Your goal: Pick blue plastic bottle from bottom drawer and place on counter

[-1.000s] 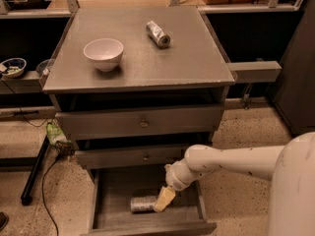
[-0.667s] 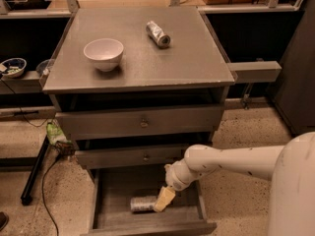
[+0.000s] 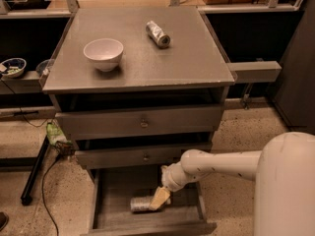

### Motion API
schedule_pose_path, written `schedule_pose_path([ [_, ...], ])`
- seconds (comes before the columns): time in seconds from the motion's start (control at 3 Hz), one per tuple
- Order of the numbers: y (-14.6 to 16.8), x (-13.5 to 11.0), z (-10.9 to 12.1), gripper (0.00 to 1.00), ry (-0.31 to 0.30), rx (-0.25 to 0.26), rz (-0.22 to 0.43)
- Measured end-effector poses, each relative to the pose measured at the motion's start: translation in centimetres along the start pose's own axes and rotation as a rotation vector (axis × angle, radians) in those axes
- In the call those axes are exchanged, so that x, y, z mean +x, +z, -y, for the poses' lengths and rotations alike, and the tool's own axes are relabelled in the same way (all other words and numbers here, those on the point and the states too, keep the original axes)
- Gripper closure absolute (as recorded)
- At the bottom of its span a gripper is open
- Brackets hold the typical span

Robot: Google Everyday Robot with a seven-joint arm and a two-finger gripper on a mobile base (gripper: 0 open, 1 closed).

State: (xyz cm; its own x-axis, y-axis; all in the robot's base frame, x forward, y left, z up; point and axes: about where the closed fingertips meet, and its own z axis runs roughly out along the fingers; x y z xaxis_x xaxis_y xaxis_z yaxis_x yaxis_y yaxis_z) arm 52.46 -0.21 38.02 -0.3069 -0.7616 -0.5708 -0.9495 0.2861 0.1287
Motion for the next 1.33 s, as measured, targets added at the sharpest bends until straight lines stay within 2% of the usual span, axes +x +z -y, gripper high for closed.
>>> schedule_pose_path([
  [0.33, 4.2, 0.3, 1.9, 0.00, 0.017, -0.009, 0.016],
  [1.0, 5.1, 0.8, 1.4, 0.00, 0.000, 0.006, 0.012],
  [1.33, 10.6, 3.0, 0.5, 0.00, 0.001, -0.045, -0.025],
])
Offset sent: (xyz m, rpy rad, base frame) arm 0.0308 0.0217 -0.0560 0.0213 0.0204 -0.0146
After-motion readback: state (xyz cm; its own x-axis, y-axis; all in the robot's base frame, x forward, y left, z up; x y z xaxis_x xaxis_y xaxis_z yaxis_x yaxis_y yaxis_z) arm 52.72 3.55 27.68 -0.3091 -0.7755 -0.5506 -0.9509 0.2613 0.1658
